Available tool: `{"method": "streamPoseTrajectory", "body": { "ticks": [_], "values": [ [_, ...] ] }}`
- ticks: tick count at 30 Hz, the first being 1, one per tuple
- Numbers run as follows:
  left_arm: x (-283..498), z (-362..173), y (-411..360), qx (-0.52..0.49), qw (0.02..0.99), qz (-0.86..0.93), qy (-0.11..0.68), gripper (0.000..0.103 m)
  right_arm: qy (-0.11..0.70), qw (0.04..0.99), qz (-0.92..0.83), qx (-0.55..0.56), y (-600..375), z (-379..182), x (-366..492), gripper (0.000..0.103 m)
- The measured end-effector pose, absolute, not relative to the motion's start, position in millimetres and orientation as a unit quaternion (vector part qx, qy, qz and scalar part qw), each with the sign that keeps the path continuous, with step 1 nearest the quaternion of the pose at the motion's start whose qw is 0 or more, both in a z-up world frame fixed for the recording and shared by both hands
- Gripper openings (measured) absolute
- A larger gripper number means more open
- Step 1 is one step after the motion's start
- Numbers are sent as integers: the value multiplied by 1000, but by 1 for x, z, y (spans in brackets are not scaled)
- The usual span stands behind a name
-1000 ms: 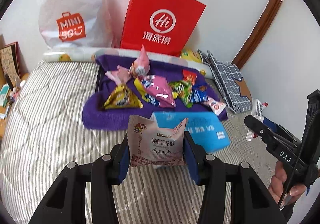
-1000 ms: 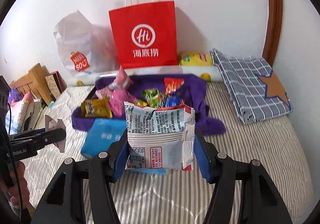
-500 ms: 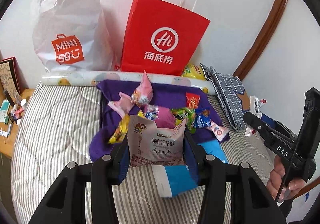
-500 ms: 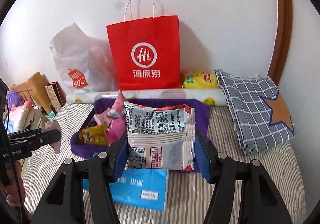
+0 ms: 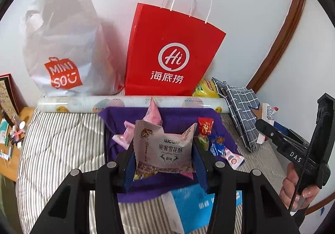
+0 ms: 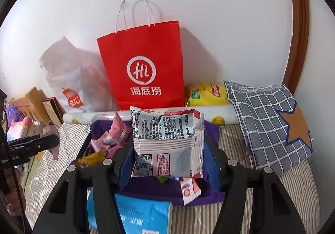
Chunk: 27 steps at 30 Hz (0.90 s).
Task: Organize snacks
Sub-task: 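Carry the white packet with the right tool while the left tool carries the pink packet to the towel, then open the right tool to drop the white packet on the towel while the left tool releases the pink packet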
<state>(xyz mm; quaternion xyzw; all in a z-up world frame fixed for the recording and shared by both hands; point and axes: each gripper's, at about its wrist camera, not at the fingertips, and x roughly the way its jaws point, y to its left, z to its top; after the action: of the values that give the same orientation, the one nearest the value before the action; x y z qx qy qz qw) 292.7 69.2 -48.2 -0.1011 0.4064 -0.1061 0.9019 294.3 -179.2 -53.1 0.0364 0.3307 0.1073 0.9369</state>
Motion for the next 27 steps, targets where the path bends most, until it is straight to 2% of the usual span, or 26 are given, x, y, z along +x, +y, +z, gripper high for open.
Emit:
{"method": "streamPoseTrajectory", "body": {
  "ticks": [12, 27],
  "values": [
    [343, -63, 68, -99, 899, -107, 413, 46, 341, 932, 118, 37, -170, -69, 340, 60],
    [391, -130, 70, -106, 867, -97, 478, 46, 431, 895, 113, 32, -166, -151, 380, 62]
  ]
}}
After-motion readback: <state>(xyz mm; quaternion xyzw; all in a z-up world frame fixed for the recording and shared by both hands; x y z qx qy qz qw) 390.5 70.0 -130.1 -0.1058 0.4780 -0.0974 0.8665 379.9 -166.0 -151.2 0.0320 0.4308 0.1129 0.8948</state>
